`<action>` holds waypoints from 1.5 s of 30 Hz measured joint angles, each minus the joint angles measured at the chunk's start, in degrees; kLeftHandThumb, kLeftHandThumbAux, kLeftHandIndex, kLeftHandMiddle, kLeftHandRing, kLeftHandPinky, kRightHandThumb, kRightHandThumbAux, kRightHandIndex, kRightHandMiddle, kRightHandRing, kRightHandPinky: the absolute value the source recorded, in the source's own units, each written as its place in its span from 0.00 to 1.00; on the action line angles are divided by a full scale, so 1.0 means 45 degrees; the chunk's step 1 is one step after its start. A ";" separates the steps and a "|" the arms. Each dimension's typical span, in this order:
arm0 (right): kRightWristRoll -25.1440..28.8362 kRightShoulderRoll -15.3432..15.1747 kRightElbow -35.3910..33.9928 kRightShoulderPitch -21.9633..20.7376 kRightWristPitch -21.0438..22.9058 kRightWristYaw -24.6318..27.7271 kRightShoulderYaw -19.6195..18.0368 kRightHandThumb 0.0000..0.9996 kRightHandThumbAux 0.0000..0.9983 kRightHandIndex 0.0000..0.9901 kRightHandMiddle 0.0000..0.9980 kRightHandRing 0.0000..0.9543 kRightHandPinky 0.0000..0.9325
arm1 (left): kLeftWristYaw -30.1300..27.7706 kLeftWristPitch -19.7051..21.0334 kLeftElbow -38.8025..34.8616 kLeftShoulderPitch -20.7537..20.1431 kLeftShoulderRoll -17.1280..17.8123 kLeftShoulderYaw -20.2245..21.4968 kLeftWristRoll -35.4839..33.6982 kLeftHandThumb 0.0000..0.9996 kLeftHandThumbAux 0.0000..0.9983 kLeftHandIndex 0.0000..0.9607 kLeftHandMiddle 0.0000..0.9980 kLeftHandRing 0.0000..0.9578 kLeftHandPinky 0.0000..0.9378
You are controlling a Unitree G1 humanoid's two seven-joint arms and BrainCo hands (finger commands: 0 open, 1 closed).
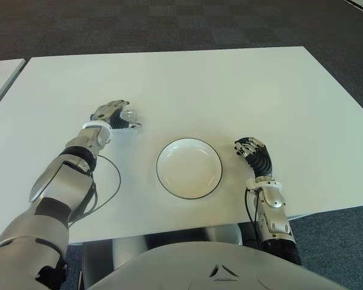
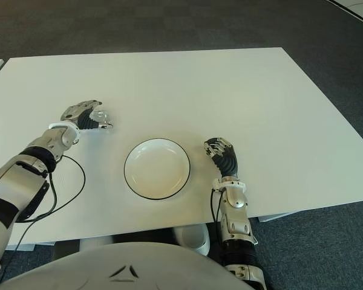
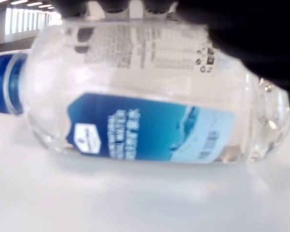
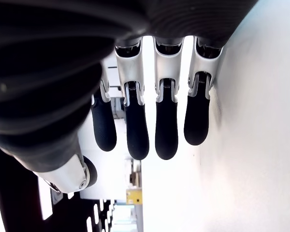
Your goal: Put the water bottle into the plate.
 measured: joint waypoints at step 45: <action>-0.0069 -0.0026 -0.0247 0.0091 0.0164 -0.0281 0.0027 0.70 0.74 0.42 0.46 0.49 0.52 | 0.0087 -0.0055 -0.0007 0.0258 -0.0041 0.0520 -0.0532 0.85 0.67 0.41 0.54 0.86 0.86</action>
